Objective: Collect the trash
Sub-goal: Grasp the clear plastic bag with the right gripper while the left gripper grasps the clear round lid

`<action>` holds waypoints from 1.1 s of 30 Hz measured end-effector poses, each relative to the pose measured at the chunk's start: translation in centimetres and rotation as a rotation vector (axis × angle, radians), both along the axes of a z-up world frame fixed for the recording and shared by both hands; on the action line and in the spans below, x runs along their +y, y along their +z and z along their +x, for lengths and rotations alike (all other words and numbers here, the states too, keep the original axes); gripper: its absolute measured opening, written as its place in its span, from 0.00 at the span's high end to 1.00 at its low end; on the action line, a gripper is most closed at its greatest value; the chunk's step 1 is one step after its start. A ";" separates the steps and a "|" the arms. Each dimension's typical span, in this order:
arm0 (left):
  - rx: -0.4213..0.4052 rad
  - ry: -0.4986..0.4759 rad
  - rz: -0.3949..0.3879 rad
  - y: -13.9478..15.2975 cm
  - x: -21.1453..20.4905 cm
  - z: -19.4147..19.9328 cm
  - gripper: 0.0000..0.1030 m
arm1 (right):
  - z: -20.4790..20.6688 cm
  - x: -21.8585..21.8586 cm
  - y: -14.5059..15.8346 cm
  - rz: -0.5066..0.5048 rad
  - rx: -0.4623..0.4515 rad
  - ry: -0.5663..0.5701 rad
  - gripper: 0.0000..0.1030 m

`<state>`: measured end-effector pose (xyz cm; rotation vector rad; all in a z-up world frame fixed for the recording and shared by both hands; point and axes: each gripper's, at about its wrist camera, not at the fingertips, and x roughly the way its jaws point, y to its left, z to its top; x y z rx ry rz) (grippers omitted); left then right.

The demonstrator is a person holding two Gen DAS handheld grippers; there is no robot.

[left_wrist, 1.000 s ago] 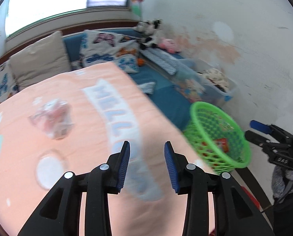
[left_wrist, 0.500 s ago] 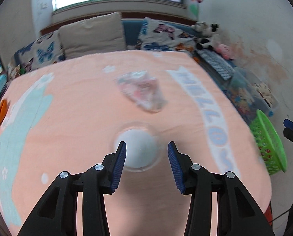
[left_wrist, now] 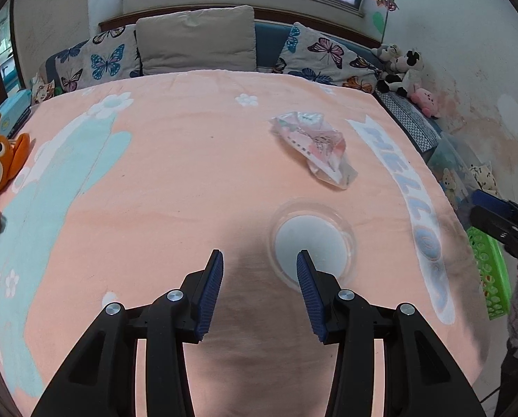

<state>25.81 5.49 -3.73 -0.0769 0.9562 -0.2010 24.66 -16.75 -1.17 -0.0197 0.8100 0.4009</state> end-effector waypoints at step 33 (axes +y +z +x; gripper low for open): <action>0.051 -0.012 -0.060 -2.2 1.2 2.0 0.58 | 13.5 7.2 -8.1 -0.015 0.168 -0.031 0.30</action>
